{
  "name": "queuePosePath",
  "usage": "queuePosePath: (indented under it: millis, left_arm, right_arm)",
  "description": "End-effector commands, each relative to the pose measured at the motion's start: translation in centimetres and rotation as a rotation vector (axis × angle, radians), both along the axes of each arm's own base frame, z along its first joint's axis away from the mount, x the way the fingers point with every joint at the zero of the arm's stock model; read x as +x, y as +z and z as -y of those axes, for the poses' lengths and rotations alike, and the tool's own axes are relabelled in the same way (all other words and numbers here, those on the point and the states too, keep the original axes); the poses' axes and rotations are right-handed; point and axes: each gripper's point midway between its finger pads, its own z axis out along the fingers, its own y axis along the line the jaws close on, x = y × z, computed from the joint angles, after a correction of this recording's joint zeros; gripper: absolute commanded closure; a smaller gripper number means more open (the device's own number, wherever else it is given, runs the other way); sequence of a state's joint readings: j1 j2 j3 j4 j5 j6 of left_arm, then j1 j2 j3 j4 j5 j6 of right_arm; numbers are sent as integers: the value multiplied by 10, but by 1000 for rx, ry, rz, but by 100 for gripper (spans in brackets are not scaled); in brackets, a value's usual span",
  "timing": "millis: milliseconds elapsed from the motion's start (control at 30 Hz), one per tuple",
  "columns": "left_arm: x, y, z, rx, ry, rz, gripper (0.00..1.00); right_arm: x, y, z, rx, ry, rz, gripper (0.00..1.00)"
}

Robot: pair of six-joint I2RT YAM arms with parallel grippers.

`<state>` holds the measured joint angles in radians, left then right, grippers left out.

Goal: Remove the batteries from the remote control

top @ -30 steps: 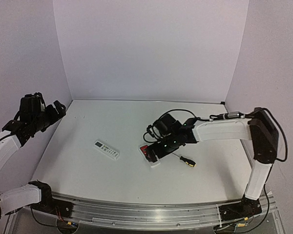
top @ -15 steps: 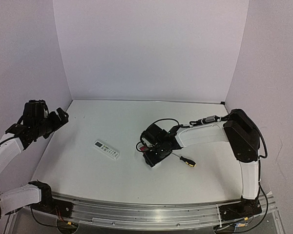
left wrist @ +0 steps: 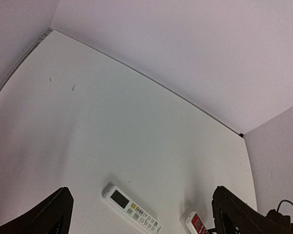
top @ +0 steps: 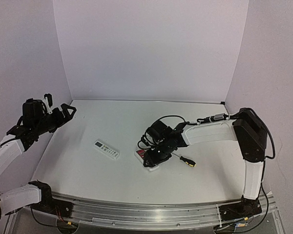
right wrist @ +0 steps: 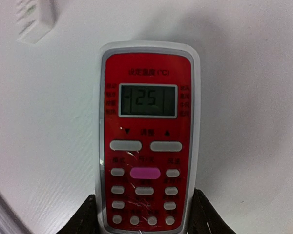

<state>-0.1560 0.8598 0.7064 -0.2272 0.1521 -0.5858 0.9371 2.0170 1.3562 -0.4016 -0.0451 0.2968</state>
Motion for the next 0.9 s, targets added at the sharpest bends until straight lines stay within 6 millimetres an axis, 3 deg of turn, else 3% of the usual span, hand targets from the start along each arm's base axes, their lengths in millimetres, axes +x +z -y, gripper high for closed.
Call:
queuePosePath:
  millis: [0,133,300,400,633,867]
  left_arm:
    - [-2,25,58,-82,-352,156,0]
    - [-26,39,103,-57,-664,308,0]
    - [-116,60,160,-8,-1246,622,0]
    - [-158,65,173,42,-1493,780,0]
    - [-155,69,181,67,-1583,901,0]
    - [-144,67,210,-9,-1712,870,3]
  right_arm:
    - [-23,88,-13,378,12,-322,89]
    - [-47,142,-8,560,106,-486,90]
    - [-84,216,-7,750,279,-714,91]
    - [-95,243,-5,792,326,-808,92]
    - [-114,267,-6,822,417,-822,91]
    - [-131,294,-21,835,507,-823,91]
